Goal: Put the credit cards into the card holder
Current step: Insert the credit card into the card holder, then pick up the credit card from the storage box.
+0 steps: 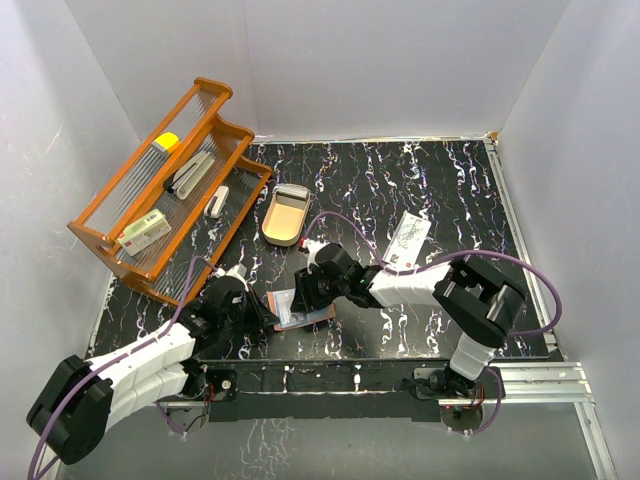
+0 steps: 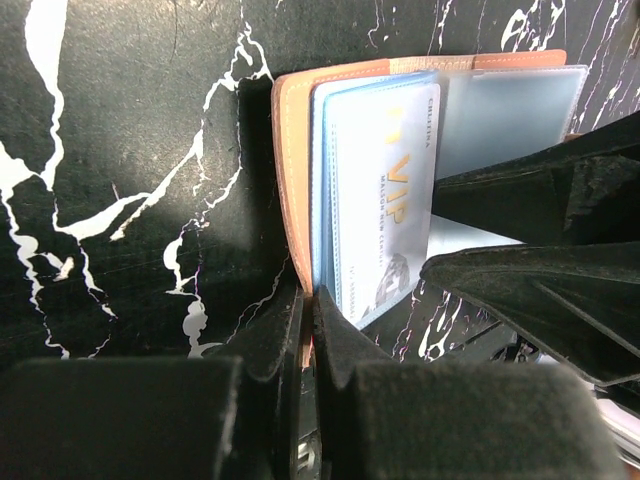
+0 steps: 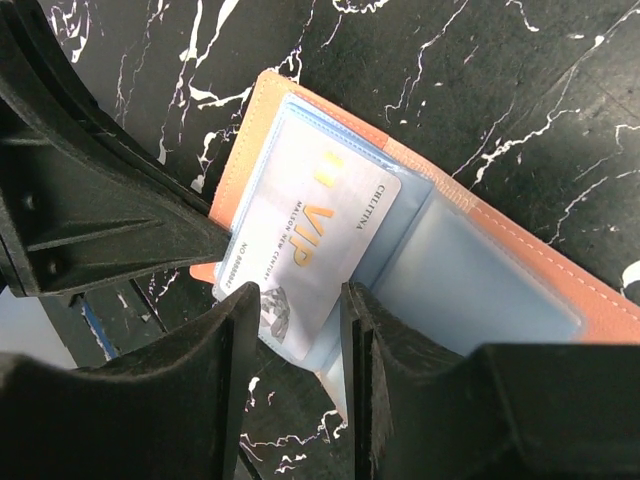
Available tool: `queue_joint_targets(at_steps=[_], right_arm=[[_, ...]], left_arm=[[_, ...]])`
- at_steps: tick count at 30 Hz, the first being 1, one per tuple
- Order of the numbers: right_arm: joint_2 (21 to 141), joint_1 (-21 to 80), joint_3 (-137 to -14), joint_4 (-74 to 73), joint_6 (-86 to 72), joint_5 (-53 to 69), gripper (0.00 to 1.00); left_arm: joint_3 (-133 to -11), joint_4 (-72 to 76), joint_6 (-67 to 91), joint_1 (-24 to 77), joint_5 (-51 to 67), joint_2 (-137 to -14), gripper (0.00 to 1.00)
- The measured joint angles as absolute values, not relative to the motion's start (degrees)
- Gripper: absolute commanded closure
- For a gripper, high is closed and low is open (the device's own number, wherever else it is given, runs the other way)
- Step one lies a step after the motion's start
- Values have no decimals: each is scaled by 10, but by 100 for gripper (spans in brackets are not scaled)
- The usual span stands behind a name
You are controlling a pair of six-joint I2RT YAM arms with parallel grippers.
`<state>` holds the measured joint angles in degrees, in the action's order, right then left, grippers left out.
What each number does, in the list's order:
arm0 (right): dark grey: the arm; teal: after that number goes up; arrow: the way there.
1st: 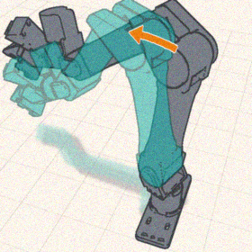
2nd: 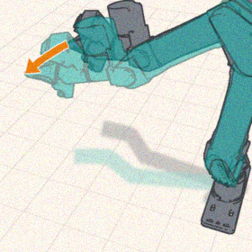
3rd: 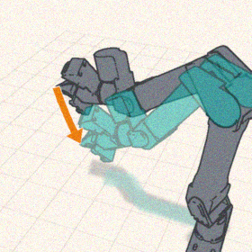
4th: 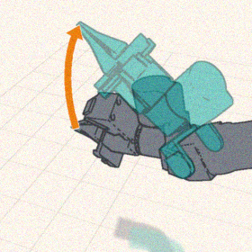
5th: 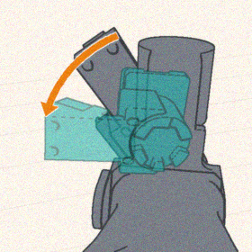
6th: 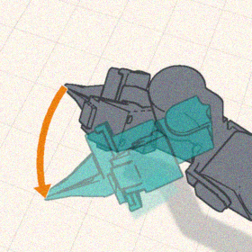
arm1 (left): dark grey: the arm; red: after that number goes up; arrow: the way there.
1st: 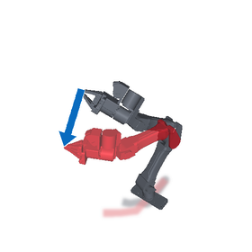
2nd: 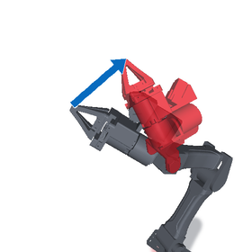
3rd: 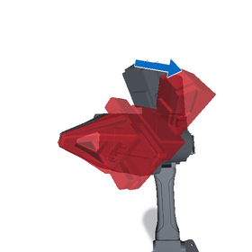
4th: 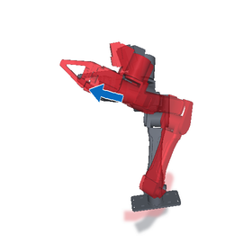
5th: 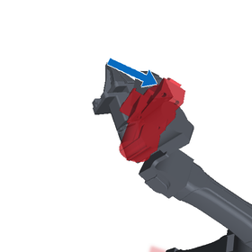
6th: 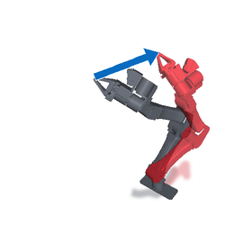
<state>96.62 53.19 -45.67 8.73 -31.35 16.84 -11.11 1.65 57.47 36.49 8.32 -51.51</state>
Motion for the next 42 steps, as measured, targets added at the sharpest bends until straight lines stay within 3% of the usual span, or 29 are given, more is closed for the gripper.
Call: queue_joint_targets(at_steps=[11, 20, 30, 34, 42], right_arm=[[964, 532, -503, 33, -295, 136, 58], [984, 505, -698, -55, -225, 50, 56], [1132, 432, -903, -130, -66, -17, 44], [1215, 418, -1016, -167, -7, -41, 35], [1325, 399, -1178, -232, 95, -88, 32]], left_arm=[[-109, 8, 575, 365, 84, -498, 100], [-109, -1, 574, 365, 84, -491, 100], [-109, -6, 570, 365, 84, -481, 100], [-109, -7, 569, 365, 84, -478, 100], [-109, -7, 567, 365, 84, -477, 100]])
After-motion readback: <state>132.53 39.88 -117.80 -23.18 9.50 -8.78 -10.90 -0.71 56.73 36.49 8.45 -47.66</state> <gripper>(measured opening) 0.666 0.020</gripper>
